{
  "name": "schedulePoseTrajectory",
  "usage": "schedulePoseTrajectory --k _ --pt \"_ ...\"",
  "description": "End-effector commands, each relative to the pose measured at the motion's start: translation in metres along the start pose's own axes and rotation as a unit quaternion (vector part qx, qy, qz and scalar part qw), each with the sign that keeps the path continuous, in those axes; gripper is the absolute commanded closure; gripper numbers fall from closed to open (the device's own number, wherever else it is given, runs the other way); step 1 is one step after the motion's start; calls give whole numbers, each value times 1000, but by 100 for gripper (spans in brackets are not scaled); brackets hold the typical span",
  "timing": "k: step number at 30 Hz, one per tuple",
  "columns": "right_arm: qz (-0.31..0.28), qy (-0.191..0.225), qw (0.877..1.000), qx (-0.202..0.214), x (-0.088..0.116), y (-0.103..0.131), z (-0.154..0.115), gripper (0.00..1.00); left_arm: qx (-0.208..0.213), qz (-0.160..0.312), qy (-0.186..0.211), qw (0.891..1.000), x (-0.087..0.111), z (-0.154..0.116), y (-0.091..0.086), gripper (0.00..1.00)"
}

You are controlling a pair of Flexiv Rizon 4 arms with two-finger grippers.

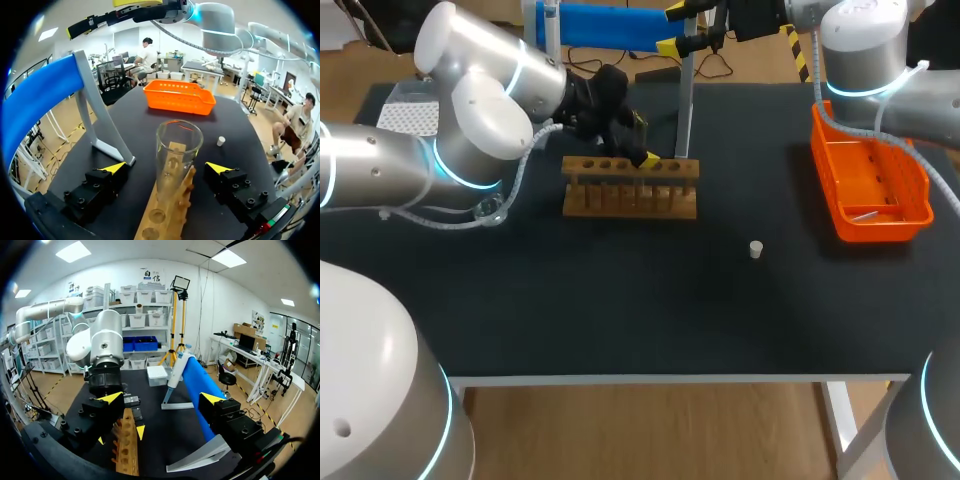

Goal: Invert the test tube, pick up the pipette, mount the tip to pipette, aspirate from beaker and dispense into the tube, eject the tip, return the pipette, and cap with the stopper.

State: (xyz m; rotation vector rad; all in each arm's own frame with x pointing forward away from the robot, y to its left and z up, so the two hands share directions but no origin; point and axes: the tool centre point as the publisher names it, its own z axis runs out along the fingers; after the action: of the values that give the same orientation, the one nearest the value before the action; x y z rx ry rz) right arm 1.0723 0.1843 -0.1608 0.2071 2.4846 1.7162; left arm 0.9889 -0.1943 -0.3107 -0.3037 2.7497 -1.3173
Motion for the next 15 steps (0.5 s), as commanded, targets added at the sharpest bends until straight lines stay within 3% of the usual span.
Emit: schedulePoseTrajectory --k 1,7,15 --pt "-5 -1 1000 4 5 4 -16 0 2 0 0 1000 0 1 1 0" --pt "-17 -10 1000 9 23 3 -60 0 2 0 0 1000 0 1 1 0" --pt "-28 0 999 33 71 -11 -127 0 2 0 0 1000 0 1 1 0"
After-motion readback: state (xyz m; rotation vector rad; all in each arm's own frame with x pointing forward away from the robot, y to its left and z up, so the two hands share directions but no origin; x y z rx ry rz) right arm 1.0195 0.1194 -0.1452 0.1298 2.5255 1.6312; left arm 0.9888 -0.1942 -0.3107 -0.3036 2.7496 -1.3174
